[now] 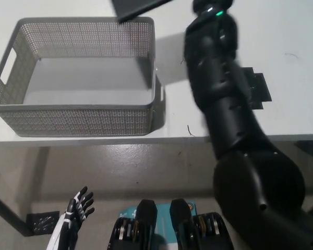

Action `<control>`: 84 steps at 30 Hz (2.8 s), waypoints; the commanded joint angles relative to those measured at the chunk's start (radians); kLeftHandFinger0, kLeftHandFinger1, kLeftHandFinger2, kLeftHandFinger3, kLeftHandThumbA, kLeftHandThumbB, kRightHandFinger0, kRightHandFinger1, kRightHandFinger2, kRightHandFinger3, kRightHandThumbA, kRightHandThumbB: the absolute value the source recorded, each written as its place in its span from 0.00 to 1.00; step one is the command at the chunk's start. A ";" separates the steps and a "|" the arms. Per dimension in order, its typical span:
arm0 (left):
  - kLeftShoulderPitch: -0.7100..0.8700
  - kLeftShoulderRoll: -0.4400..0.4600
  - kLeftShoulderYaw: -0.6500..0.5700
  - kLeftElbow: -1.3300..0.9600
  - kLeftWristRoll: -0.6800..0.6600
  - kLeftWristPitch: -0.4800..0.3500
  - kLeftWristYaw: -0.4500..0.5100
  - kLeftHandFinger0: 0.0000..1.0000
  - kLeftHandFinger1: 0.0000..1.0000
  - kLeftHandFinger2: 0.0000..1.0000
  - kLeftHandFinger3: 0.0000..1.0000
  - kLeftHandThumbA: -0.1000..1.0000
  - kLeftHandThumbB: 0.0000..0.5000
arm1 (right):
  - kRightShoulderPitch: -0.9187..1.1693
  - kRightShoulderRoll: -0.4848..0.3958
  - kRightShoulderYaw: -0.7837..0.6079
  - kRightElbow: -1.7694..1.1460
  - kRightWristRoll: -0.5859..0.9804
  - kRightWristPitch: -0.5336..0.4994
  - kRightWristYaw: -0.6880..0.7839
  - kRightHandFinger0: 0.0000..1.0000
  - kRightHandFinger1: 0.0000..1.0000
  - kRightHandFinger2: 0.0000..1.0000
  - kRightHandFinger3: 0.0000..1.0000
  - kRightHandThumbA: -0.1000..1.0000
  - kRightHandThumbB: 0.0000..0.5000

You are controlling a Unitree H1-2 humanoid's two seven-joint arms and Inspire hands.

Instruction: A notebook is kept standing on the table on the right hand side and a container is kept on the left hand side and the robot uses its right hand to grab the notebook and places it in the container

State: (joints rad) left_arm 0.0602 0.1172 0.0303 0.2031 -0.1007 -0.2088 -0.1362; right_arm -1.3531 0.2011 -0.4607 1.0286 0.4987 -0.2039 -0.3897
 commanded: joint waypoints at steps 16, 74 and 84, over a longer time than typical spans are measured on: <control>-0.008 0.012 -0.011 -0.035 -0.005 0.002 -0.030 1.00 1.00 1.00 1.00 1.00 0.57 | -0.132 0.077 0.316 0.312 -0.268 -0.116 -0.108 0.00 0.11 0.61 0.73 0.00 0.17; -0.012 0.037 -0.038 -0.047 0.021 0.039 -0.039 1.00 1.00 1.00 1.00 1.00 0.49 | 0.850 -0.355 0.501 -1.629 -0.342 0.160 0.438 1.00 1.00 1.00 1.00 1.00 0.95; -0.029 0.025 -0.028 -0.036 0.010 0.027 -0.029 1.00 1.00 1.00 1.00 1.00 0.52 | 1.359 -0.268 0.633 -1.426 -0.443 -0.121 0.445 1.00 1.00 1.00 1.00 1.00 0.84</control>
State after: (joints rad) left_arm 0.0473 0.1305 0.0006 0.2075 -0.0932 -0.1454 -0.1572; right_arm -0.3738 -0.0438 0.0611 0.1088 0.1356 -0.1131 -0.0323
